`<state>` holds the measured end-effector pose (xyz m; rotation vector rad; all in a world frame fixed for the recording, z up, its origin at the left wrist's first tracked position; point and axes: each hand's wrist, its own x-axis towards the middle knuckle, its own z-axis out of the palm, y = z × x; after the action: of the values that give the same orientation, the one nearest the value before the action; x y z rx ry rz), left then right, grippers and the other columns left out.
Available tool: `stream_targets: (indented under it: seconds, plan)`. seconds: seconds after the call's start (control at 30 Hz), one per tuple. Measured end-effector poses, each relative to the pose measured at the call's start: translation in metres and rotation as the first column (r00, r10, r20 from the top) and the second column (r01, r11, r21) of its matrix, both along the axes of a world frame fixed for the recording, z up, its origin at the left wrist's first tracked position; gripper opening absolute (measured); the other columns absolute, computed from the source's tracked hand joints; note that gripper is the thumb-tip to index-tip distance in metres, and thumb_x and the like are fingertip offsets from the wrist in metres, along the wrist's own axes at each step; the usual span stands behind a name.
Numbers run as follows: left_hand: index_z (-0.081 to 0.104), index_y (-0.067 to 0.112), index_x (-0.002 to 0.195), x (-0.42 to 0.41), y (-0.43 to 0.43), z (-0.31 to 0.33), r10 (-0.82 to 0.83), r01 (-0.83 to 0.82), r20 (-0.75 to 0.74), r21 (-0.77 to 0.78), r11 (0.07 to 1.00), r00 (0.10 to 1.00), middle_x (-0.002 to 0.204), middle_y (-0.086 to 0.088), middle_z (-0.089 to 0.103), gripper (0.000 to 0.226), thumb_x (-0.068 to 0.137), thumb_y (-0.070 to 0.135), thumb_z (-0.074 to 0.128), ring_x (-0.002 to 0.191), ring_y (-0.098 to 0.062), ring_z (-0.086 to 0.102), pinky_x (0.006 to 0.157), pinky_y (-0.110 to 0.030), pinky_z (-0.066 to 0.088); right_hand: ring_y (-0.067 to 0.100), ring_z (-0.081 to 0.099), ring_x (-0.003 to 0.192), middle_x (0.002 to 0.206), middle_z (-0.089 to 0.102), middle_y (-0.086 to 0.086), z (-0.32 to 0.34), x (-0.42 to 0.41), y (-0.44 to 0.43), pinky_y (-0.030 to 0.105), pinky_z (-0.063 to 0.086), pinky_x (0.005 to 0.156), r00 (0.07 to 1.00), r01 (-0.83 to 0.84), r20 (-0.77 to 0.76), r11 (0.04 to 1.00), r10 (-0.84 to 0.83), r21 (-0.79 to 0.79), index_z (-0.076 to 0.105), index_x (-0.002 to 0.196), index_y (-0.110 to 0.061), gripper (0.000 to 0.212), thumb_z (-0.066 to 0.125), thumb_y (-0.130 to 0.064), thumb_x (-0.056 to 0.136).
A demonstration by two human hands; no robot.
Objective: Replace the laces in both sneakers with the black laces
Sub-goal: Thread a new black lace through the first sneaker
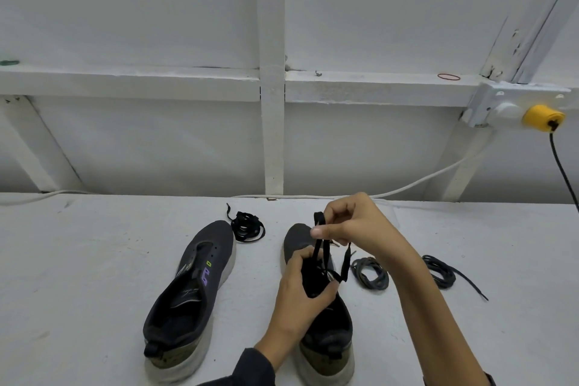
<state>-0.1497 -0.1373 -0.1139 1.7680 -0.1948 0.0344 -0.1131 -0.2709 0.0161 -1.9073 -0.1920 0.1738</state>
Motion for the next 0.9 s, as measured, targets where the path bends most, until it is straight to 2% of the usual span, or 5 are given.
stream_targets:
  seconds: [0.2, 0.4, 0.57, 0.77, 0.9]
  plan:
    - [0.050, 0.036, 0.118, 0.000, 0.003, -0.005, -0.004, 0.004, -0.040, 0.013, 1.000, 0.999, 0.119, 0.018, 0.058, 0.051, 0.072, 0.038, 0.073, 0.117, -0.002, 0.053, 0.101, -0.022, 0.044, 0.015, 0.035, 0.045, 0.054, 0.044, 0.011, 0.024, 0.009, 0.000, 0.020, 0.032, 0.048, 0.994, 0.062, 0.072, 0.975, -0.079, 0.214, 0.057, 0.059, 0.002, 0.027, 0.079, 0.000, 0.073]
    - [0.051, 0.037, 0.114, 0.000, 0.002, -0.004, -0.029, 0.030, -0.042, 0.023, 0.999, 0.999, 0.121, 0.019, 0.056, 0.043, 0.079, 0.027, 0.074, 0.116, 0.012, 0.048, 0.090, -0.002, 0.036, 0.016, 0.036, 0.046, 0.062, 0.047, 0.018, 0.037, 0.011, 0.008, 0.022, 0.032, 0.051, 0.987, 0.064, 0.126, 0.971, -0.095, 0.230, 0.054, 0.069, 0.016, 0.030, 0.079, 0.000, 0.073]
    - [0.052, 0.032, 0.111, -0.001, 0.004, -0.003, -0.045, 0.046, -0.059, 0.021, 0.999, 0.997, 0.118, 0.022, 0.054, 0.039, 0.082, 0.022, 0.076, 0.111, 0.022, 0.044, 0.086, 0.000, 0.036, 0.012, 0.040, 0.048, 0.059, 0.057, 0.009, 0.042, 0.015, 0.009, 0.017, 0.035, 0.047, 0.985, 0.056, 0.147, 0.970, -0.092, 0.236, 0.058, 0.068, 0.013, 0.024, 0.079, 0.002, 0.073]
    - [0.064, 0.019, 0.098, 0.009, 0.012, 0.022, -0.105, 0.104, 0.002, -0.051, 0.993, 0.995, 0.093, 0.010, 0.069, 0.016, 0.086, 0.022, 0.073, 0.088, 0.001, 0.063, 0.080, -0.014, 0.046, 0.013, 0.039, 0.054, 0.064, 0.048, 0.012, 0.039, 0.019, 0.001, 0.017, 0.034, 0.053, 0.991, -0.004, 0.136, 0.993, -0.013, 0.122, 0.056, 0.072, 0.010, 0.032, 0.081, -0.010, 0.075]
    - [0.061, 0.006, 0.084, 0.029, 0.015, 0.076, -0.085, 0.103, 0.115, -0.164, 0.981, 0.990, 0.071, 0.001, 0.056, 0.020, 0.096, 0.021, 0.057, 0.069, -0.009, 0.052, 0.068, -0.023, 0.043, 0.019, 0.054, 0.070, 0.070, 0.060, 0.011, 0.042, 0.021, -0.005, 0.027, 0.045, 0.072, 0.990, -0.082, 0.122, 0.996, 0.076, 0.043, 0.069, 0.078, -0.004, 0.013, 0.081, -0.007, 0.074]
